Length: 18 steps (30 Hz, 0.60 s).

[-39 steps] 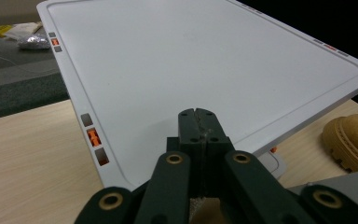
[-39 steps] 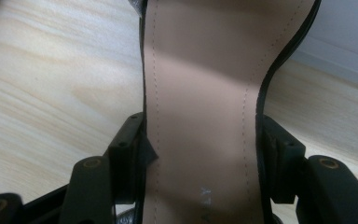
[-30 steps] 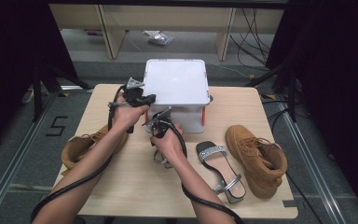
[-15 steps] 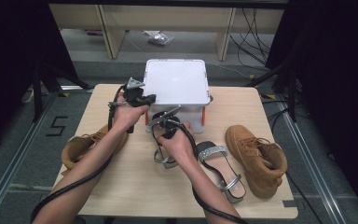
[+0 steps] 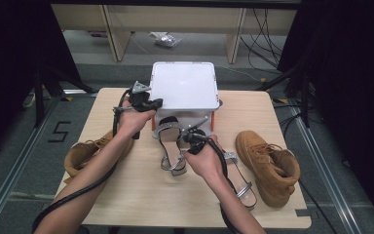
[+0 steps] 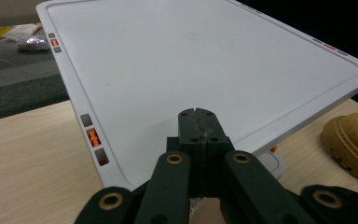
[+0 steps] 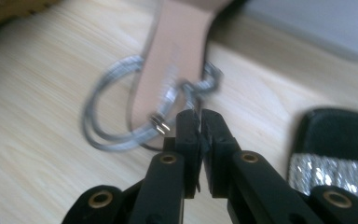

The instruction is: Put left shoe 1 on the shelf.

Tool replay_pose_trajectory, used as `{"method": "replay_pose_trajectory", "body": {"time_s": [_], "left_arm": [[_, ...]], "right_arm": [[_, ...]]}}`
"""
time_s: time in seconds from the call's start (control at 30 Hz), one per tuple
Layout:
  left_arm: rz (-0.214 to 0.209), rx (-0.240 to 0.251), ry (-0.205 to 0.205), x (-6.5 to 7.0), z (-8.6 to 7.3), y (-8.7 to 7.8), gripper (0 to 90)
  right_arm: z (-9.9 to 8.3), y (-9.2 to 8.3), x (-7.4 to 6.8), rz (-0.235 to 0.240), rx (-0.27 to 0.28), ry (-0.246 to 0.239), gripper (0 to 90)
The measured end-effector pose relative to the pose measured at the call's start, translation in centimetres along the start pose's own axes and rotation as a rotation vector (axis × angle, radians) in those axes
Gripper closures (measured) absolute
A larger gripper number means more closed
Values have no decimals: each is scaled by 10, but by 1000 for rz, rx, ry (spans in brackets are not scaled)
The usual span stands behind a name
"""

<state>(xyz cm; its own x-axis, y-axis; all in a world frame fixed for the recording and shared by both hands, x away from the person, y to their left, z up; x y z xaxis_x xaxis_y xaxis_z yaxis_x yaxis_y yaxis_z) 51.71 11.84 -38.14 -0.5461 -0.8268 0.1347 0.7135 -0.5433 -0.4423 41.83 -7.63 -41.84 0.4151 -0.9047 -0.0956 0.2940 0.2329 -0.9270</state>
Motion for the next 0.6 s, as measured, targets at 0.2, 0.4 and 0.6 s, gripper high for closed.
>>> {"method": "replay_pose_trajectory", "body": {"time_s": [0.2,0.4,0.6], "left_arm": [[-7,4,-5,0,0,1,899],[-10,-1,-5,-1,1,0,899],[-12,-4,-4,-1,1,0,899]], "right_arm": [[-17,13,8,23,-48,-3,866],[-24,25,1,42,-99,-55,879],[-26,34,-7,82,-125,-82,884]]}}
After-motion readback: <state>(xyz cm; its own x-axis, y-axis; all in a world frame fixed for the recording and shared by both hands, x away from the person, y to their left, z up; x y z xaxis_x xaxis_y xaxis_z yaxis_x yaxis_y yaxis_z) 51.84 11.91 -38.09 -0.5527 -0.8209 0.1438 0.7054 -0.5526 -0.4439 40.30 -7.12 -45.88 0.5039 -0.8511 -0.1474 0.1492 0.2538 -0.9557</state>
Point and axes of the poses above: each handheld gripper's, and its own axes: y roughly forward along the jaws, z roughly out of its top, x roughly to its right, the point moved 1 cm from there along y, roughly forward along the jaws, and after that the axes turned 2 degrees about -z, right-handed, at the moved point
